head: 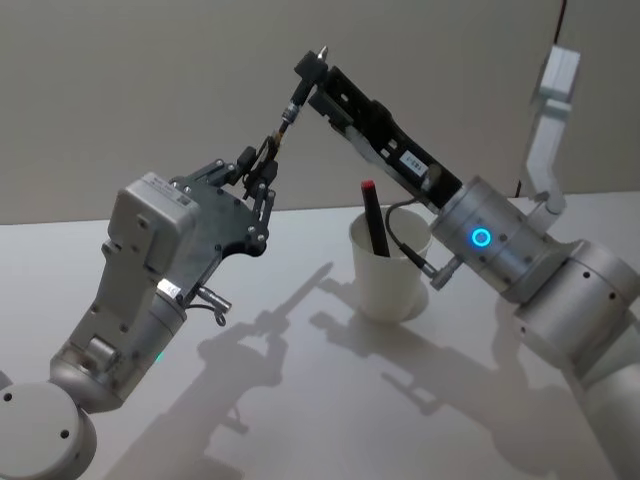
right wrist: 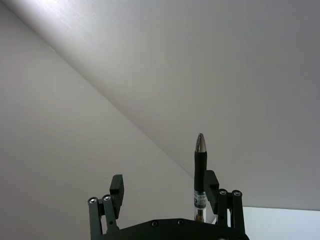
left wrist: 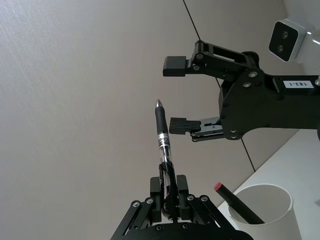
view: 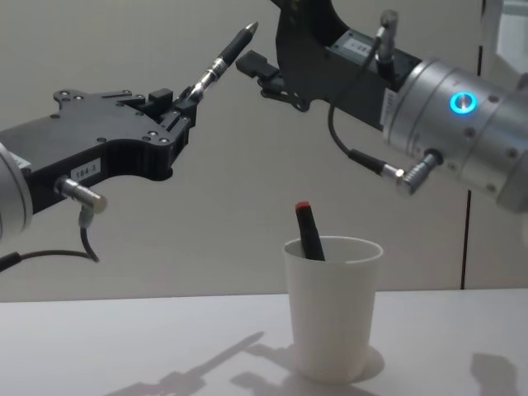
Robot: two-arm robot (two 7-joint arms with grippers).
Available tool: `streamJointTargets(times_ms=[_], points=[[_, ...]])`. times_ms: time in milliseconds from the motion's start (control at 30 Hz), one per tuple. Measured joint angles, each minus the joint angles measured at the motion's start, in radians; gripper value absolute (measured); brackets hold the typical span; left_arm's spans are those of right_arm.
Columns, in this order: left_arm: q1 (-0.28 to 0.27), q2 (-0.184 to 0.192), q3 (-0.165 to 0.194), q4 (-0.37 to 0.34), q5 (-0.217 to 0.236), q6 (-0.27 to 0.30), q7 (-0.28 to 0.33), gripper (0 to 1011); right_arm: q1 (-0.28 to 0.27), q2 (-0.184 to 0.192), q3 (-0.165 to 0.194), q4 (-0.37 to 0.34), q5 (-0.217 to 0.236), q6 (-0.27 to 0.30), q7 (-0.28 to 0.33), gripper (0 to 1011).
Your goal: Place the pen into the pen holder.
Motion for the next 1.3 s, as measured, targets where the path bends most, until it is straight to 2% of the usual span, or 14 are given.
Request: streamJointTargets(times_ms=[767, 1300], points=[[0.0, 0.0, 0.0, 0.0, 0.0, 0.0, 0.0, 190, 0.021, 0.007, -0.015, 0.021, -0.038, -0.045, -0.038, 1002], [0.0, 0.0, 0.0, 0.0, 0.0, 0.0, 0.0, 190, 0.048, -0.017, -0.042, 0.092, -0.07, -0.093, -0.052, 1002]])
